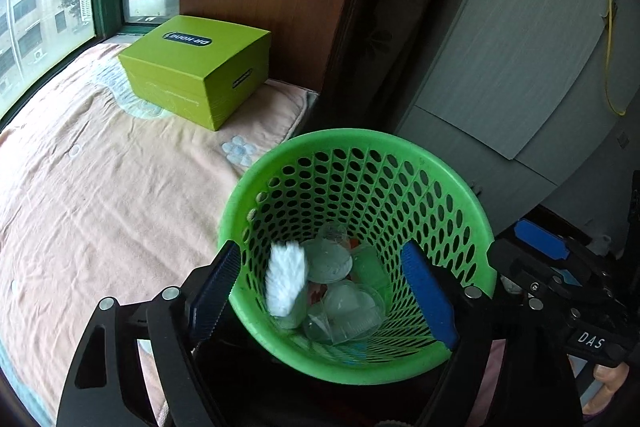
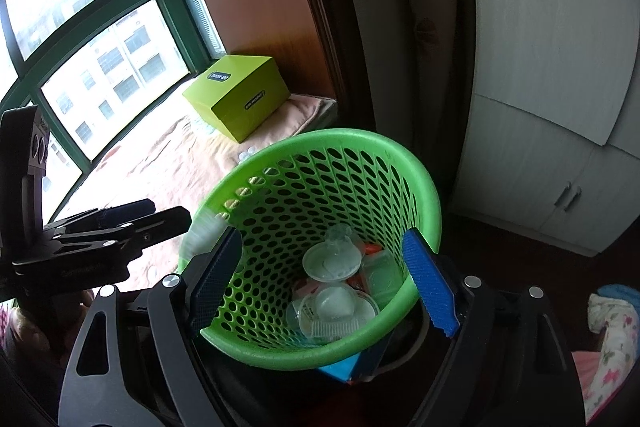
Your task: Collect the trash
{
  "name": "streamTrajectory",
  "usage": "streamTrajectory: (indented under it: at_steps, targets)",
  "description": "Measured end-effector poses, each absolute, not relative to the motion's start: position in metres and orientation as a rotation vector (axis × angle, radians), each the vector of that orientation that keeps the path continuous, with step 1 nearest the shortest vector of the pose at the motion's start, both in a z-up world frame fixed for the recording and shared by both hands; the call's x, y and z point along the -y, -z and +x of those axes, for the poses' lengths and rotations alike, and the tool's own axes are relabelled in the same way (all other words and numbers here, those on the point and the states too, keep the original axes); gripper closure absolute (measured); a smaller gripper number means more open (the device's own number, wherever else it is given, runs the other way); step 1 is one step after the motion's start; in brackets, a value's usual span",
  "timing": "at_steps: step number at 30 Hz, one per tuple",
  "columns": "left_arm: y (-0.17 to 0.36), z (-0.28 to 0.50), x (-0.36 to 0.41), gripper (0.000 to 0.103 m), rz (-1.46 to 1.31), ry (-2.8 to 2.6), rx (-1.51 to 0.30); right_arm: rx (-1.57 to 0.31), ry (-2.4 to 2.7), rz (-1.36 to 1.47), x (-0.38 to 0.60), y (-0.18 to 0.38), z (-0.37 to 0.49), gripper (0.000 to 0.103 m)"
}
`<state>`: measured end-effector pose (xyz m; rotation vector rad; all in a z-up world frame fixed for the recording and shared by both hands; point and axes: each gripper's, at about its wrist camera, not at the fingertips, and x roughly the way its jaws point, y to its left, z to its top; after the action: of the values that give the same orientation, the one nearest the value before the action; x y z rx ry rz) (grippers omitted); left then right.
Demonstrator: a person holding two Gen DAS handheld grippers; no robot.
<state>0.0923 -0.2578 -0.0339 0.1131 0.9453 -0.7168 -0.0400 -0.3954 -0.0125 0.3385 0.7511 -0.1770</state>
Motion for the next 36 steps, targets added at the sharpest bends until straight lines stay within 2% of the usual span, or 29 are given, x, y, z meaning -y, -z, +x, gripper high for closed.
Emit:
streamTrajectory:
  at_steps: [21,36]
  targets:
    - [0.013,0.095,0.146,0.010,0.046,0.408,-0.882,-0.750,-0.021,0.289,0.324,0.002,-0.010,0.017]
    - [0.001,0.088,0.036,0.008,-0.057,0.153,-0.835,-0.738,-0.163,0.188,0.251,-0.011,0.023,0.013]
